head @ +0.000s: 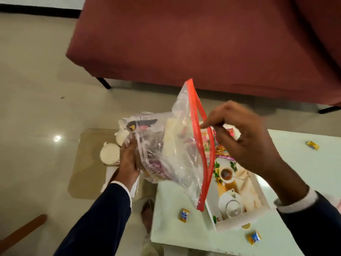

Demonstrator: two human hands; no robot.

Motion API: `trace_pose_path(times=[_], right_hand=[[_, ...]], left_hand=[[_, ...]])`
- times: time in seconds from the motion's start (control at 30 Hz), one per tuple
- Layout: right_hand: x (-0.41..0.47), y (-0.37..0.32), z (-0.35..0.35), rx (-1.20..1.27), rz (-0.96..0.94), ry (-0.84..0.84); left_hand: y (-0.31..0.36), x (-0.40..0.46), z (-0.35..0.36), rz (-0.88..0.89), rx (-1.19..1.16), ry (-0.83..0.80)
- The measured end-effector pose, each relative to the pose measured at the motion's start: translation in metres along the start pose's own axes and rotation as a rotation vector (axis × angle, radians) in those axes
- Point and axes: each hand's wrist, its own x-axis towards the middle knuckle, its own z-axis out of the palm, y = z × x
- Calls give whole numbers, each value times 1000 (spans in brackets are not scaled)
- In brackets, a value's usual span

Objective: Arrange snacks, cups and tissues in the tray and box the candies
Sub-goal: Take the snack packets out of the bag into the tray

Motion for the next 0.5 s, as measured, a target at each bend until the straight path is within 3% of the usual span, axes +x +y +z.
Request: trace_pose_path(times=[0.1, 0.2, 0.27, 0.33, 0.43, 0.47, 0.5], right_hand=[[8, -15, 1, -82, 76, -249], [16, -20, 4, 43, 254, -366], [24, -23, 11, 106, 381, -556], [28, -26, 21, 132, 349, -708], [22, -28, 38, 95, 255, -624], [16, -29, 42, 96, 274, -571], [13, -28, 47, 163, 412, -589]], left_hand=[[2, -3, -4, 22, 8, 17], [6, -6, -3, 64, 7, -2], [9, -8, -2, 67, 13, -28], [12, -11, -1, 60, 27, -54], [11, -16, 0, 31, 15, -77], [10, -17, 1, 23, 9, -74], [9, -17, 3, 21, -2, -61]])
